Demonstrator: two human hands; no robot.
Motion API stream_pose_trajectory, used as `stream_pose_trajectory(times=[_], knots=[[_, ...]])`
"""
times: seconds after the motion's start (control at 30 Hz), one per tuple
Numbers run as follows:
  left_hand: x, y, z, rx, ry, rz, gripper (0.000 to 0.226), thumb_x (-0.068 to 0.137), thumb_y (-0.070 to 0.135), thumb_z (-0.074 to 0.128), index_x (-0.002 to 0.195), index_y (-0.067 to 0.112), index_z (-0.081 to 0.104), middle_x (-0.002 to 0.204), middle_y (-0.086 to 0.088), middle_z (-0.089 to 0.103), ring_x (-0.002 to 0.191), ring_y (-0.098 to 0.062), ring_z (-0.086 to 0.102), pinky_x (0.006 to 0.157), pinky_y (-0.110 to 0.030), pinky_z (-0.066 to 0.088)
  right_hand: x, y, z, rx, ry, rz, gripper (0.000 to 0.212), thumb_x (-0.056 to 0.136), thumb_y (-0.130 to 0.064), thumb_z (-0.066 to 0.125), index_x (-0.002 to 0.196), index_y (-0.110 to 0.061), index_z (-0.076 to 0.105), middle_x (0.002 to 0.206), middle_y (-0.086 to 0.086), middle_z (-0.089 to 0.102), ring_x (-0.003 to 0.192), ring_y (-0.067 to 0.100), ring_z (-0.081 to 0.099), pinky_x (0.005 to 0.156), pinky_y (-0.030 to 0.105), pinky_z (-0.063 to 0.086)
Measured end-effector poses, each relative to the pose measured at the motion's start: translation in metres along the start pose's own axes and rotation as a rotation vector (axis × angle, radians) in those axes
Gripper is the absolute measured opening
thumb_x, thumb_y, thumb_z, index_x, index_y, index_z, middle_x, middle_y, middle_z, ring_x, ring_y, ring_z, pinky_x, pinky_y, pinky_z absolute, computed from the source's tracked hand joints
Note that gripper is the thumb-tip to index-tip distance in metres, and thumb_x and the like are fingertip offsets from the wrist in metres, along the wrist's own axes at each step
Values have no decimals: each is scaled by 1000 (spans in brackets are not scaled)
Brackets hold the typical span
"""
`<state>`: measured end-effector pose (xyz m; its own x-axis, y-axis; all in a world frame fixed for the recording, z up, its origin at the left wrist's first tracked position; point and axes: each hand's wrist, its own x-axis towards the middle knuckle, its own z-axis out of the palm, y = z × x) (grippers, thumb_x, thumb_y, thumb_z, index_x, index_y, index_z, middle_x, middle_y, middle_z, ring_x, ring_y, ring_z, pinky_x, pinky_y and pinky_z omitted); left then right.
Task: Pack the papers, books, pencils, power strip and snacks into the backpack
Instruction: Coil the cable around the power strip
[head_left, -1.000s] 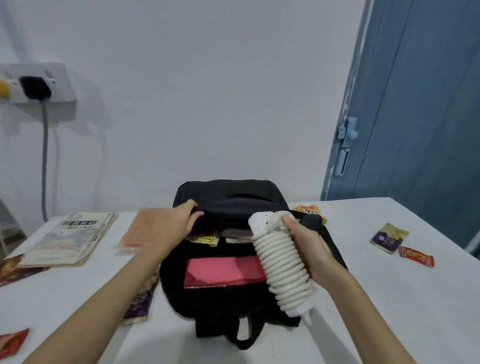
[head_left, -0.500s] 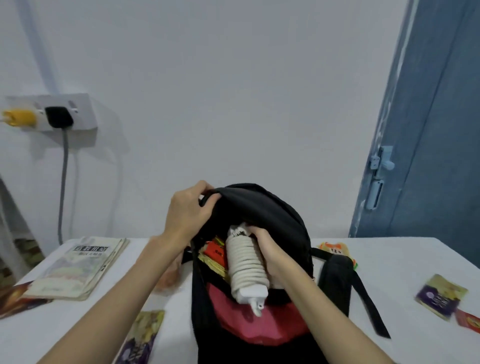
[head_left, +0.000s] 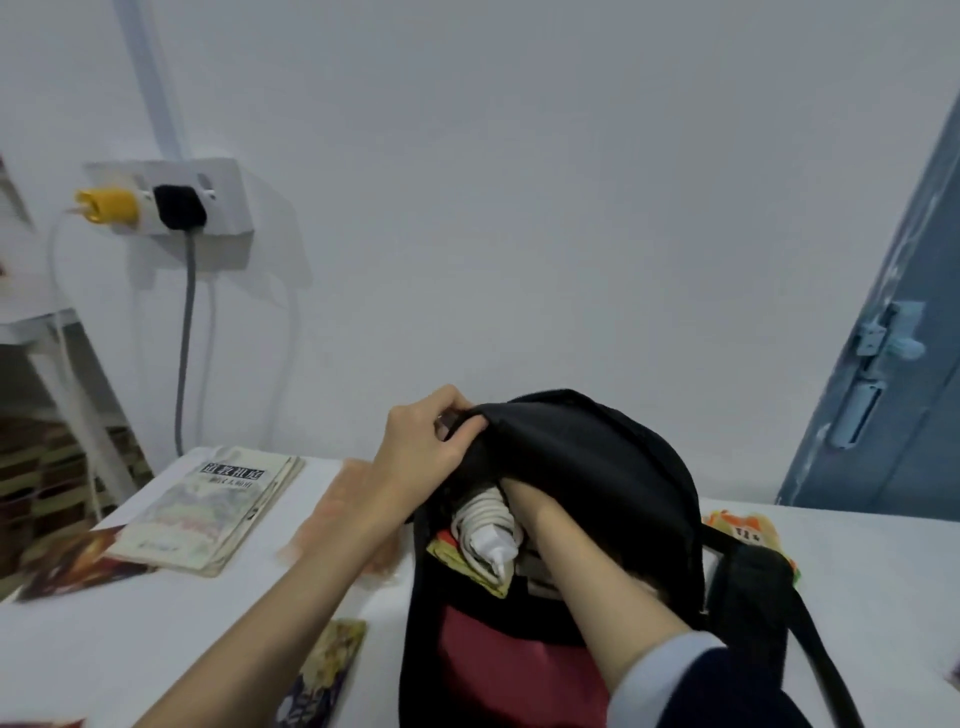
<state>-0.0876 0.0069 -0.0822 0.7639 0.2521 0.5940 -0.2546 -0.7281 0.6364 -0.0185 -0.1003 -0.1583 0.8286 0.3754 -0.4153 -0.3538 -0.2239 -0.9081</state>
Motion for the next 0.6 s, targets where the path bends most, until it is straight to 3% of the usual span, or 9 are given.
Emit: stream_pose_trajectory(times=[0.1, 0.17, 0.23, 0.3, 0.37, 0.43, 0.5, 0.53, 0.6], knots=[[-3, -8, 3, 1, -21, -60, 9, 81, 21, 70, 79, 15, 64, 76, -5, 68, 58, -9, 51, 65, -26, 47, -12, 6, -11, -88, 28, -56, 40, 100, -27, 37, 130, -4, 50, 123, 3, 54, 125, 29, 50, 83, 26, 41], [-4, -10, 7, -4, -36, -77, 9, 82, 22, 69, 81, 15, 64, 77, -3, 67, 66, -14, 57, 67, -23, 46, -26, 9, -13, -160, 59, -101, 39, 100, -26, 38, 129, -4, 51, 125, 6, 54, 125, 27, 49, 88, 24, 39], [-7, -12, 11, -22, -49, -121, 8, 82, 22, 68, 81, 15, 64, 77, 0, 66, 74, -19, 60, 69, -23, 47, -40, 16, -13, -321, 50, -194, 40, 95, -32, 43, 124, -7, 55, 128, 10, 58, 119, 25, 54, 100, 31, 42], [-12, -14, 12, -35, -58, -161, 6, 82, 22, 68, 81, 19, 63, 79, 2, 65, 77, -21, 61, 72, -26, 49, -62, 25, -17, -488, 33, -330, 40, 89, -33, 54, 121, -11, 59, 120, 7, 64, 110, 19, 59, 96, 31, 46], [-15, -19, 10, -83, -79, -194, 7, 81, 21, 70, 85, 21, 64, 85, 7, 66, 77, -24, 61, 76, -33, 53, -85, 34, -28, -521, 143, -502, 32, 86, -23, 63, 117, -14, 64, 110, 0, 68, 100, 10, 62, 88, 27, 50], [-19, -19, 3, -186, -166, -246, 20, 79, 23, 72, 98, 22, 65, 97, 12, 65, 80, -24, 63, 78, -34, 55, -110, 32, -38, -455, 368, -808, 22, 83, -17, 66, 105, -17, 69, 101, -7, 67, 89, 3, 61, 79, 24, 51], [-28, -18, -6, -311, -289, -302, 32, 78, 20, 74, 108, 20, 63, 101, 10, 65, 87, -6, 63, 79, -12, 50, -118, 22, -45, -728, 639, -1069, 33, 78, -31, 66, 110, -23, 65, 115, -6, 61, 105, 8, 53, 85, 22, 44], [-32, -16, -8, -323, -359, -314, 35, 77, 17, 74, 110, 19, 62, 100, 9, 65, 86, 5, 60, 75, -2, 44, -116, 19, -49, -905, 706, -1109, 47, 74, -41, 64, 118, -26, 61, 127, -1, 56, 118, 15, 47, 92, 28, 40], [-45, -21, -18, -302, -485, -315, 38, 76, 15, 75, 111, 21, 61, 102, 13, 64, 92, 11, 56, 72, 5, 38, -106, 17, -46, -1143, 596, -1032, 68, 73, -60, 50, 135, -32, 46, 149, 3, 37, 139, 23, 29, 108, 47, 27]])
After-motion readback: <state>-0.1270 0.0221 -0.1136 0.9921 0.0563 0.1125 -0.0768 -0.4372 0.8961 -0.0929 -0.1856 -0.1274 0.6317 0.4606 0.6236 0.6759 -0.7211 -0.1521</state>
